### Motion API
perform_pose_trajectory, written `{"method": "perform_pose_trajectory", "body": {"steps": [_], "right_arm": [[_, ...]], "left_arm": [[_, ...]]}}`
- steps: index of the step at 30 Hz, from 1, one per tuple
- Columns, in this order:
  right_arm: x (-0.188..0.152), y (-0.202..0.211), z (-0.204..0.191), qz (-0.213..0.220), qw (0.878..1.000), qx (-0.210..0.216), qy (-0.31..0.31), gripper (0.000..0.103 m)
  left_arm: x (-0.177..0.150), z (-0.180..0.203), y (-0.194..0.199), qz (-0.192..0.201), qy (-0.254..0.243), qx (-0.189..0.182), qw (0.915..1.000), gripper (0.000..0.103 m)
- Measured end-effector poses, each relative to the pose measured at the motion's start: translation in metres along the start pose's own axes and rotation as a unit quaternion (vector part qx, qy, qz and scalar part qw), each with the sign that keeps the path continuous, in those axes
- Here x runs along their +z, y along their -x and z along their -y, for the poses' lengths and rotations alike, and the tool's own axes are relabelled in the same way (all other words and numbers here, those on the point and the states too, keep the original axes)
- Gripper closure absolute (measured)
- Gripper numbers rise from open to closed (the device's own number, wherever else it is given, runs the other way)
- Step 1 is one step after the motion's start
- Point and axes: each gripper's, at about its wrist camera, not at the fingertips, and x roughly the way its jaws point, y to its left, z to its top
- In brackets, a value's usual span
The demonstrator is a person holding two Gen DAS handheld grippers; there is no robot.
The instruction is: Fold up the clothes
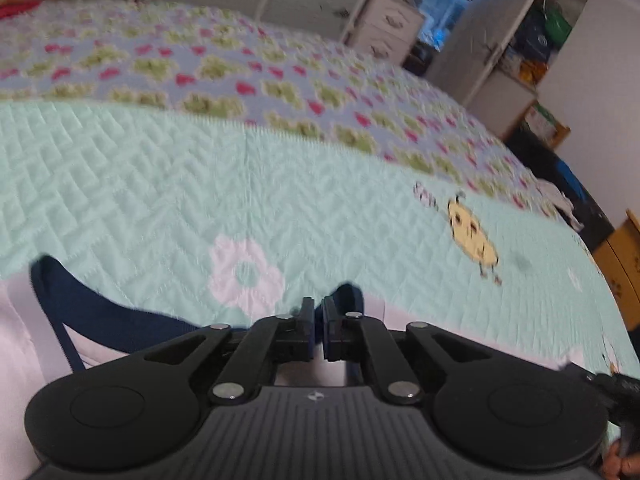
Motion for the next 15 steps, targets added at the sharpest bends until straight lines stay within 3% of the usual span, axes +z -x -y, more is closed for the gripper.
{"method": "perform_pose_trajectory", "body": {"steps": [2, 4, 5, 6, 8, 10, 12, 13, 15], "right_arm": [[-0.001, 0.011, -0.008, 0.017, 1.0, 0.001, 0.022, 0.095], [-0.001, 0.011, -0.003, 0.011, 1.0, -0.003, 0.028, 0.092], [0.0, 0.01, -0.001, 0.007, 1.0, -0.006, 0.03, 0.083], [0.001, 0.009, 0.002, 0.002, 0.999, -0.009, 0.032, 0.082], [0.003, 0.007, 0.012, 0.0, 1.0, -0.01, 0.023, 0.103], [0.007, 0.015, 0.026, 0.014, 1.0, -0.006, -0.022, 0.103], [0.006, 0.035, 0.025, 0.029, 0.999, 0.003, -0.027, 0.092], [0.006, 0.045, 0.024, 0.037, 0.999, 0.008, -0.027, 0.085], [-0.001, 0.067, 0.028, 0.042, 0.999, 0.01, -0.032, 0.083]], "left_arm": [[0.001, 0.012, 0.011, 0.017, -0.009, -0.015, 0.9997, 0.098], [0.0, 0.033, 0.006, 0.016, -0.064, -0.018, 0.9977, 0.094], [-0.004, 0.036, -0.007, -0.007, -0.087, 0.001, 0.9962, 0.09], [-0.008, 0.04, -0.021, -0.031, -0.11, 0.02, 0.9932, 0.093], [-0.005, 0.035, -0.018, -0.019, -0.085, 0.035, 0.9956, 0.091], [-0.003, 0.031, -0.014, -0.007, -0.06, 0.049, 0.997, 0.088], [-0.003, 0.028, -0.002, 0.01, -0.041, 0.054, 0.9976, 0.092], [-0.006, 0.03, 0.01, 0.019, -0.048, 0.049, 0.9975, 0.092], [-0.023, 0.039, 0.035, 0.026, -0.075, 0.03, 0.9964, 0.092]]}}
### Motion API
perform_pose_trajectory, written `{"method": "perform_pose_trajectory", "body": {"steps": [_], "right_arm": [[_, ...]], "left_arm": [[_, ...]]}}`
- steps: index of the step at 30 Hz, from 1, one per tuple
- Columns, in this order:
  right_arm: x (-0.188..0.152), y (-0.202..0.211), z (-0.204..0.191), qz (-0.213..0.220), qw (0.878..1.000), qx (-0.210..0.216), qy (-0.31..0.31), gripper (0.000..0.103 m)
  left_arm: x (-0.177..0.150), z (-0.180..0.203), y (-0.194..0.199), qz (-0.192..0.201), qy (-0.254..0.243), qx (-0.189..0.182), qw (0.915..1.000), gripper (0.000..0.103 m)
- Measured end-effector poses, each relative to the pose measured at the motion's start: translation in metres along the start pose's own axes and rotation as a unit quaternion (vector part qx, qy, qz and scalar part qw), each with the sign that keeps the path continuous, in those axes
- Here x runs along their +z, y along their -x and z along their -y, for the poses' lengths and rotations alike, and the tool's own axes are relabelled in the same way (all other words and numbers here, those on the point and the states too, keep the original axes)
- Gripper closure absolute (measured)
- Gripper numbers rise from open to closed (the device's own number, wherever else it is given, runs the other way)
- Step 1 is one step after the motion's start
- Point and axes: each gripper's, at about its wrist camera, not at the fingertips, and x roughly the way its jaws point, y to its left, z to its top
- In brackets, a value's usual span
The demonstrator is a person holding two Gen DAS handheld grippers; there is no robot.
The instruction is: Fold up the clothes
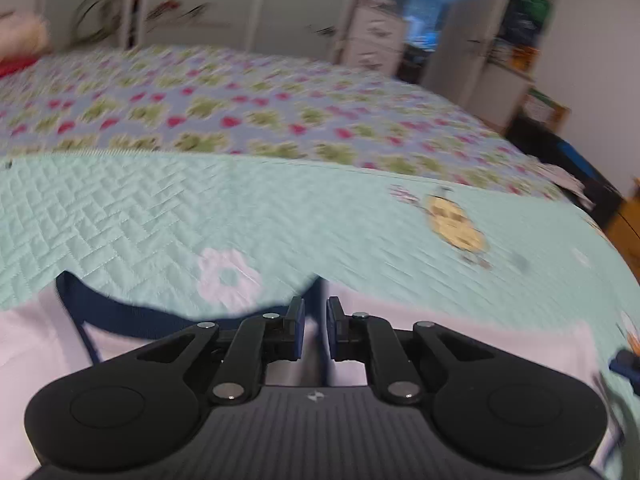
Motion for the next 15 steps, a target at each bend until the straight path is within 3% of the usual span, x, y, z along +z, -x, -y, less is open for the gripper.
{"method": "perform_pose_trajectory", "body": {"steps": [3, 6, 9, 15], "right_arm": [[-0.008, 0.034, 0.013, 0.003, 0.999, -0.023, -0.026, 0.079], [-0.021, 0.061, 0.033, -0.013, 0.996, -0.028, -0.086, 0.061], [-0.037, 0.068, 0.035, -0.048, 0.994, -0.012, -0.1, 0.061], [-0.044, 0.048, 0.028, -0.064, 0.994, 0.005, -0.088, 0.062]], "left_arm": [[-0.026, 0.023, 0.027, -0.015, -0.028, -0.027, 0.9991, 0.091], [-0.055, 0.036, 0.051, -0.031, -0.005, -0.05, 0.9983, 0.089], [-0.086, 0.04, 0.074, -0.05, 0.036, -0.072, 0.9955, 0.087], [-0.139, 0.024, 0.112, -0.091, 0.115, -0.06, 0.9873, 0.075]]}}
